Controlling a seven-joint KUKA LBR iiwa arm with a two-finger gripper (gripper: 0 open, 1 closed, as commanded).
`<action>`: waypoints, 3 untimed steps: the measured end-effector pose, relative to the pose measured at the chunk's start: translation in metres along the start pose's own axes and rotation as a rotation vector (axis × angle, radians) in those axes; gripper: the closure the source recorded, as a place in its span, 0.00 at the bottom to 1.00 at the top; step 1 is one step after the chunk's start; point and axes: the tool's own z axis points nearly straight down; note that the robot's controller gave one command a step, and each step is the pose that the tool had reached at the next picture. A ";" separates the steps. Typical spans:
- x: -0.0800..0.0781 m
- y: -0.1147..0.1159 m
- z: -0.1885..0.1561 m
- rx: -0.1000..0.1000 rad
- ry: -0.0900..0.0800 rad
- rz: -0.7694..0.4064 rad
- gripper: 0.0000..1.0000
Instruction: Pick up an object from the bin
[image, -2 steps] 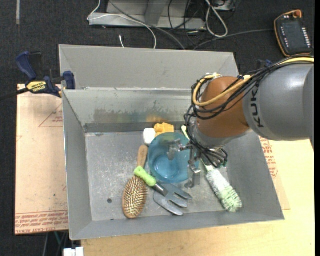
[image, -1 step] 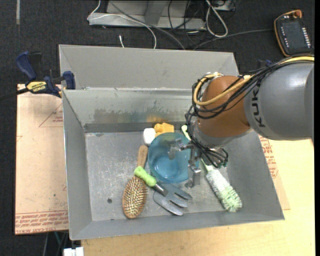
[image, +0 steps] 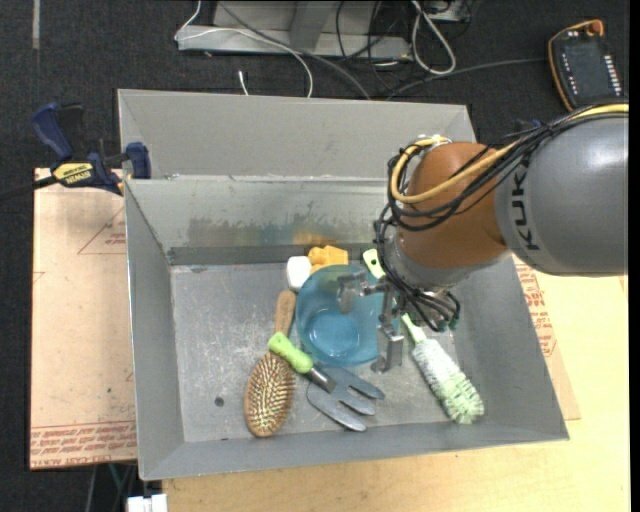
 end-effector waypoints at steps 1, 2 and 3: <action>-0.017 0.005 0.059 -0.001 0.004 -0.309 0.00; 0.036 -0.035 0.019 0.002 -0.008 -0.068 0.00; 0.009 -0.018 -0.086 -0.002 -0.007 -0.250 0.00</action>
Offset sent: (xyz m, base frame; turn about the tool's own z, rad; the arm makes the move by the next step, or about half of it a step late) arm -0.0236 -0.0439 -0.0192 -0.0734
